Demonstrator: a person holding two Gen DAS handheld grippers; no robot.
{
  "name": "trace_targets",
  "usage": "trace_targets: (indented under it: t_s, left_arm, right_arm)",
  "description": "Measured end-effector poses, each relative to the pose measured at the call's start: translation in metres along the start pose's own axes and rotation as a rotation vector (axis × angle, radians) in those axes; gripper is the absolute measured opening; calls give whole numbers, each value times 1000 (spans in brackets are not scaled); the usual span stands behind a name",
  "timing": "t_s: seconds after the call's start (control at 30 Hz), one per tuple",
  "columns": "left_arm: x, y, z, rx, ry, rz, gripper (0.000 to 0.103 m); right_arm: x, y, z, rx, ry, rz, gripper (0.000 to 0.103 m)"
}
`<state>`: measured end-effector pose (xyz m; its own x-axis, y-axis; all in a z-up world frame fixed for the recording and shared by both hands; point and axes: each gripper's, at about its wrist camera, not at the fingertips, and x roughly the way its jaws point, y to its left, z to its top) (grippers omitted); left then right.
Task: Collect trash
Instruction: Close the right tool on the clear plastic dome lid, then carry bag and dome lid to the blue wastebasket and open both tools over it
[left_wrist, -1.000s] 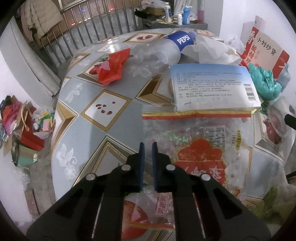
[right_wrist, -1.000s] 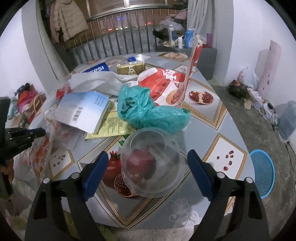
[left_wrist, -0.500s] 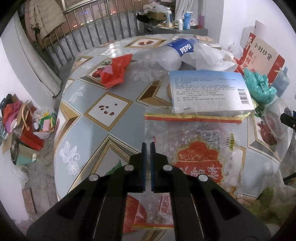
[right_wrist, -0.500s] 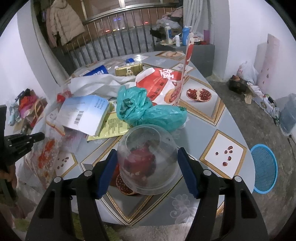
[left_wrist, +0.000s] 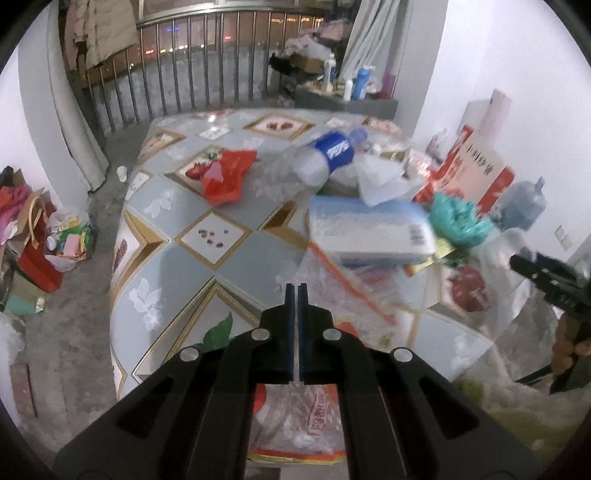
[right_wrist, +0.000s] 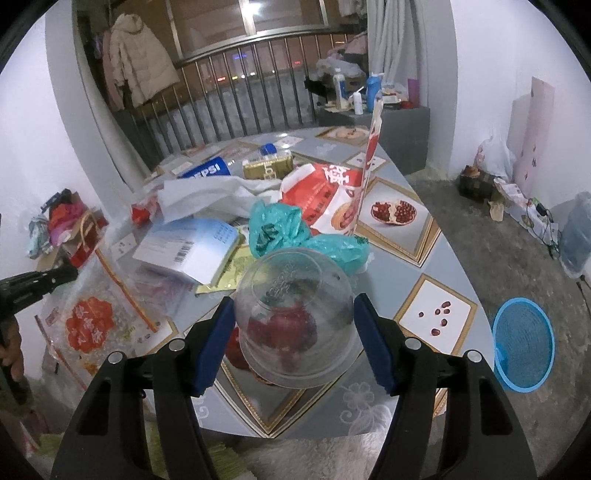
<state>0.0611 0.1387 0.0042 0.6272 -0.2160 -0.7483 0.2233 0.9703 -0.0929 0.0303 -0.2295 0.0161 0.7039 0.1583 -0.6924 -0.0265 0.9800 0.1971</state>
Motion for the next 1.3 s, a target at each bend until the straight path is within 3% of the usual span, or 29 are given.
trace_targets:
  t_s: [0.4, 0.73, 0.83, 0.97, 1.17, 1.3]
  left_arm:
    - [-41, -48, 38, 49, -125, -168, 0]
    - [-24, -138, 78, 168, -139, -358, 0]
    - [-12, -170, 93, 187, -125, -437, 0]
    - [12, -241, 111, 256, -92, -508, 0]
    - [57, -351, 119, 368, -31, -555, 0]
    - [106, -414, 119, 414, 36, -532, 0]
  right_arm:
    - [-46, -33, 0, 94, -110, 0, 64]
    - [-80, -104, -6, 240, -186, -145, 64]
    - [-90, -135, -8, 308, -202, -207, 64]
    - [-105, -185, -12, 444, -222, -280, 64]
    - [-112, -256, -26, 625, -215, -390, 64]
    - [-104, -299, -37, 717, -204, -430, 64]
